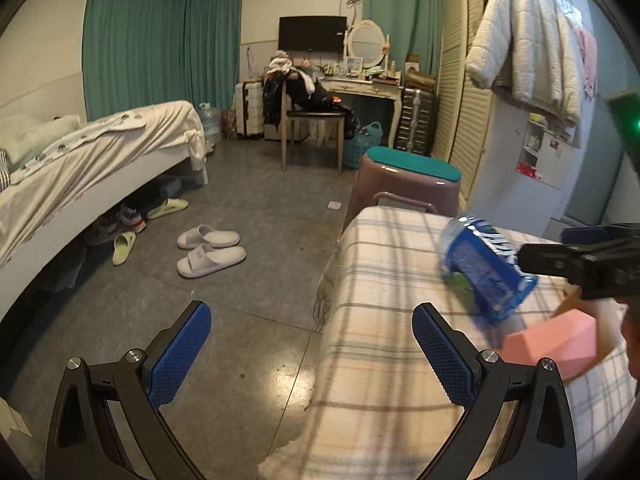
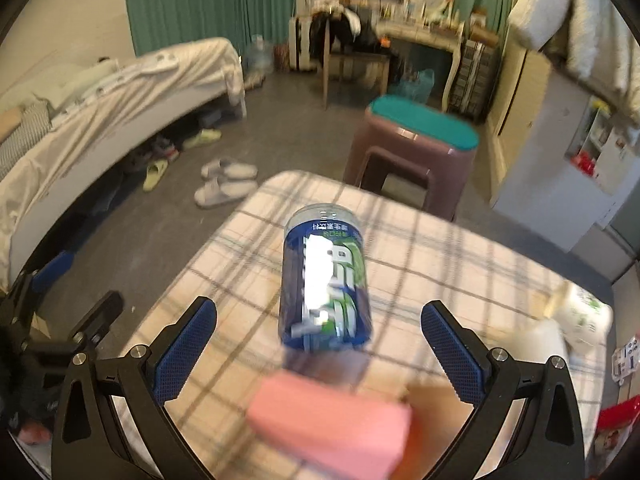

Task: Flip cup upside down
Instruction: 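Reach the right gripper to the lying blue water bottle and grasp it, then lift the blue bottle with the right gripper and turn it upright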

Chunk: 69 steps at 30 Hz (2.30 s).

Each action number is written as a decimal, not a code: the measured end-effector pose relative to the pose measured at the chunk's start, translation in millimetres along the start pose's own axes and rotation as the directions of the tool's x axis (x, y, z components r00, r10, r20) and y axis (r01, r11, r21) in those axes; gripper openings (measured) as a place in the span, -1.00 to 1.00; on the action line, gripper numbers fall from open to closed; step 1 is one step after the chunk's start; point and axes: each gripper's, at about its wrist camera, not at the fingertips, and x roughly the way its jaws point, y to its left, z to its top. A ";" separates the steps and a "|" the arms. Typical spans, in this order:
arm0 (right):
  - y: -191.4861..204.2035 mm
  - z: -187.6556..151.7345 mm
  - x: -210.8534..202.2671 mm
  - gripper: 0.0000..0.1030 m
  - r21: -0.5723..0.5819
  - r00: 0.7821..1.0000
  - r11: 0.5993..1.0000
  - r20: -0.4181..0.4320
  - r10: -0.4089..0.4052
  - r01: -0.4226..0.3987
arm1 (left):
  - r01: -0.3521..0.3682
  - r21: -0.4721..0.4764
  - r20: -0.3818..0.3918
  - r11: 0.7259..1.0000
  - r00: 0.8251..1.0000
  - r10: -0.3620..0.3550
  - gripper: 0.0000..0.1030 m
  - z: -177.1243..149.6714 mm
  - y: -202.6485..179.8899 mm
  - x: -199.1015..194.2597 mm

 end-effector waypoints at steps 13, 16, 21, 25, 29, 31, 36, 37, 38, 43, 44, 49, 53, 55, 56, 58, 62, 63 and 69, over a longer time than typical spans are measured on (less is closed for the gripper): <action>-3.9 21.5 84.9 0.51 -0.018 0.977 0.999 -0.212 0.024 -0.028 | -0.006 -0.031 -0.065 1.000 0.998 0.004 1.00 -7.4 8.5 32.5; -7.8 20.5 87.0 0.35 -0.020 0.976 1.000 -0.217 0.014 -0.019 | -0.012 -0.028 -0.071 1.000 0.997 0.010 1.00 -9.0 5.2 30.6; -9.2 21.1 70.1 0.33 -0.014 0.982 0.999 -0.185 0.031 -0.035 | -0.027 -0.038 -0.068 0.999 0.997 0.024 1.00 -11.1 -1.5 18.9; -8.0 22.9 31.7 0.33 -0.012 0.991 0.999 -0.125 0.047 -0.049 | -0.024 -0.057 -0.048 0.998 0.999 0.021 1.00 -11.7 -7.7 4.7; -7.5 21.9 -17.7 0.33 -0.009 0.997 0.998 -0.039 0.066 -0.067 | -0.011 -0.059 -0.004 0.998 1.000 0.011 1.00 -9.7 -14.5 -18.5; -7.4 18.4 -47.2 0.33 0.000 0.997 0.997 0.004 0.073 -0.073 | -0.003 -0.053 0.015 0.999 1.000 0.004 1.00 -6.4 -18.1 -31.4; -8.3 -2.6 -106.9 0.33 0.019 0.997 0.998 0.063 0.052 -0.053 | 0.018 -0.033 0.068 0.999 0.998 -0.015 1.00 0.2 -27.6 -68.8; -8.9 -10.2 -117.5 0.33 0.025 0.997 0.999 0.069 0.046 -0.048 | 0.023 -0.027 0.078 0.999 0.997 -0.021 1.00 0.4 -30.1 -76.5; -10.3 -18.5 -127.4 0.33 0.033 0.997 0.999 0.071 0.040 -0.043 | 0.028 -0.022 0.087 0.999 0.996 -0.026 1.00 -0.9 -33.6 -83.8; -25.2 -65.9 -158.2 0.33 0.077 0.998 0.997 0.058 -0.002 -0.002 | 0.083 -0.024 0.113 0.996 0.990 -0.080 1.00 -10.0 -48.6 -110.4; -30.0 -77.8 -161.2 0.33 0.096 0.999 0.995 0.050 -0.009 0.004 | 0.093 -0.022 0.111 0.995 0.990 -0.090 1.00 -13.3 -52.6 -113.9; -56.8 -129.6 -160.0 0.34 0.183 1.000 0.983 -0.010 -0.011 0.013 | 0.126 0.023 0.082 0.992 0.988 -0.127 1.00 -30.6 -83.0 -121.7; -80.3 -157.7 -144.3 0.34 0.234 0.998 0.971 -0.049 -0.033 0.043 | 0.141 0.051 0.064 0.989 0.987 -0.144 1.00 -41.0 -104.1 -123.0; -90.3 -167.7 -132.8 0.34 0.248 0.996 0.966 -0.068 -0.052 0.067 | 0.142 0.064 0.056 0.988 0.988 -0.146 1.00 -44.7 -113.2 -122.3; -95.8 -172.7 -126.5 0.34 0.259 0.996 0.963 -0.077 -0.053 0.071 | 0.142 0.071 0.050 0.987 0.988 -0.146 1.00 -45.3 -118.2 -121.0; -108.0 -178.5 -114.2 0.34 0.282 0.995 0.957 -0.090 -0.047 0.070 | 0.136 0.083 0.043 0.987 0.989 -0.140 1.00 -47.8 -126.3 -118.6; -122.2 -186.0 -96.4 0.34 0.315 0.993 0.947 -0.111 -0.031 0.065 | 0.124 0.103 0.029 0.987 0.991 -0.127 1.00 -46.7 -139.3 -112.7; -125.2 -187.0 -93.9 0.34 0.322 0.993 0.944 -0.113 -0.032 0.068 | 0.120 0.108 0.024 0.987 0.992 -0.123 1.00 -46.5 -142.7 -110.8; -141.6 -194.1 -80.9 0.34 0.353 0.992 0.934 -0.123 -0.007 0.050 | 0.111 0.144 0.005 0.983 0.994 -0.113 1.00 -48.9 -162.3 -102.0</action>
